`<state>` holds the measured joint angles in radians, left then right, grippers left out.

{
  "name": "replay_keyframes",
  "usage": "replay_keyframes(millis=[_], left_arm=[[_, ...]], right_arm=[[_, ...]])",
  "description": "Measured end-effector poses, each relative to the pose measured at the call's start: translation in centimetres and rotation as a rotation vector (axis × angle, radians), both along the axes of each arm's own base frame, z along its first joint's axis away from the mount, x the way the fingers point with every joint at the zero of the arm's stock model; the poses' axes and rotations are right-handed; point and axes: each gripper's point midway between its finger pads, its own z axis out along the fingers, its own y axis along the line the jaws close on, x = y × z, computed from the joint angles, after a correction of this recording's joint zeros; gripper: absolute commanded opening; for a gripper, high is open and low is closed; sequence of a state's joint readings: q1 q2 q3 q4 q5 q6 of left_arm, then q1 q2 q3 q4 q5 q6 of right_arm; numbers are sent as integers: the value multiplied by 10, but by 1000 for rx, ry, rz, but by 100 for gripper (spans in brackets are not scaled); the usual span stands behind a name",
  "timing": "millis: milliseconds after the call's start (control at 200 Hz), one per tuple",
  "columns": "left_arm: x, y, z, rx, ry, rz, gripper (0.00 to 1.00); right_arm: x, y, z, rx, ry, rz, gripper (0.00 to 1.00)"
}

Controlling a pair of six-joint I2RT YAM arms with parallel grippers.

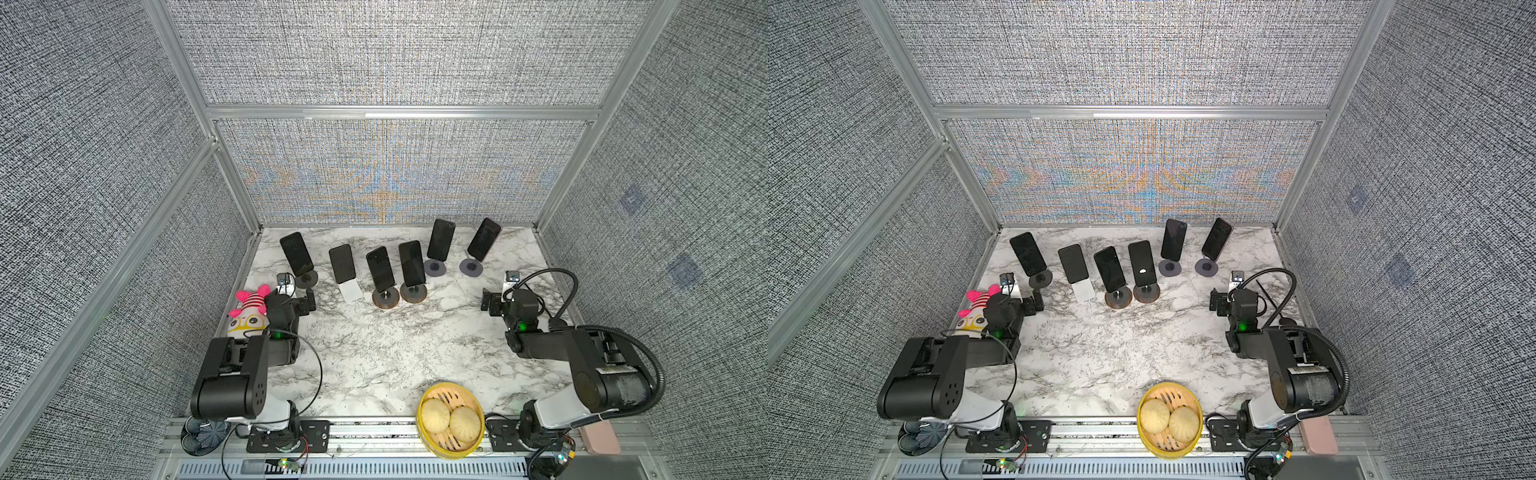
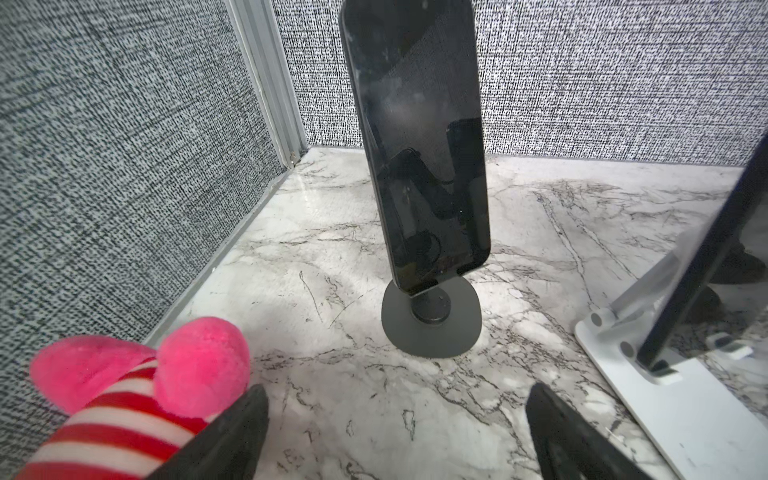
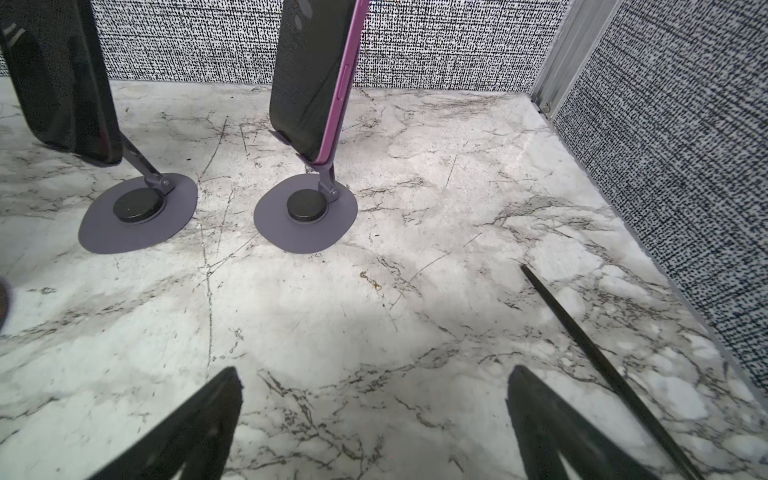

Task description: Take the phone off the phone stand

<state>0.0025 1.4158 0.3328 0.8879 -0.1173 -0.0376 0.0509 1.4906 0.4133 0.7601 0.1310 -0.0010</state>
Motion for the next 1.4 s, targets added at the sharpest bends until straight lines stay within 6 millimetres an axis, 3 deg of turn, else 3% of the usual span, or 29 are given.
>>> replay_keyframes(millis=[40, 95, 230, 370, 500, 720, 845, 1015, 1235, 1401], left_arm=[[-2, 2, 19, 3, -39, 13, 98], [-6, 5, 50, -5, -100, 31, 98], [-21, 0, 124, -71, -207, 38, 98], [-30, -6, 183, -127, -202, 40, 98], [-27, -9, 213, -143, -104, 32, 98], [-11, -30, 203, -121, 121, -78, 99], [-7, -31, 181, -118, 194, -81, 98], [-17, -24, 140, -141, 284, -56, 98], [-20, -20, 140, -125, 272, -39, 98], [-20, -19, 140, -126, 272, -36, 98]], right_arm=[[3, 1, 12, 0, -9, 2, 99], [9, 5, 42, -7, -57, 3, 99], [5, 42, 100, -6, -122, 90, 99], [0, 94, 136, -28, -96, 183, 99], [1, 150, 149, -31, -14, 281, 99], [7, 243, 152, -14, 105, 406, 99], [15, 273, 144, 5, 161, 399, 99], [29, 285, 126, 34, 233, 353, 99], [52, 275, 98, 51, 324, 291, 99], [58, 282, 84, 55, 358, 319, 99]])
